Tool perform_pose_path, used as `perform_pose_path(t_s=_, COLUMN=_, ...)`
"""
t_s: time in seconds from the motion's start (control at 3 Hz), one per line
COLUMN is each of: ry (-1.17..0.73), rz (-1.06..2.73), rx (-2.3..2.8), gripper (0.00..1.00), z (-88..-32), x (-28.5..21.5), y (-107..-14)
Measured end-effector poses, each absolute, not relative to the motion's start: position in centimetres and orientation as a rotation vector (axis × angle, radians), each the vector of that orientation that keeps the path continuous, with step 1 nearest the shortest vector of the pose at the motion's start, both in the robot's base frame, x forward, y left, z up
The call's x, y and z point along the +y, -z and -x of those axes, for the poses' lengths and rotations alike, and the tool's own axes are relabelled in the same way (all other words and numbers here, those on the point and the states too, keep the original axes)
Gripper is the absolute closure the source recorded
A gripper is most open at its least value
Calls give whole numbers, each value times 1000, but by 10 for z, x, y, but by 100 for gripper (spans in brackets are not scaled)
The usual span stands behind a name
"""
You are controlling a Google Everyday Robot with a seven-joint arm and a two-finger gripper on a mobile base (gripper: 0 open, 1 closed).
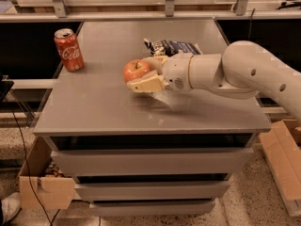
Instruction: Move apple near coke can
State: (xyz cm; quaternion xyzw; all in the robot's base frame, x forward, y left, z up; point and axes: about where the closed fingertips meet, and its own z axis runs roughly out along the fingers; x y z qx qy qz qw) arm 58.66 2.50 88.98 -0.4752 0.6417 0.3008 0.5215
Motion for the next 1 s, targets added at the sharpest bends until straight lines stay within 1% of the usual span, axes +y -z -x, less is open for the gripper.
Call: perform_pose_path(t_s=1.0, ry=-817, rz=1300, rx=1392, gripper=100, z=-632, x=96, y=-901)
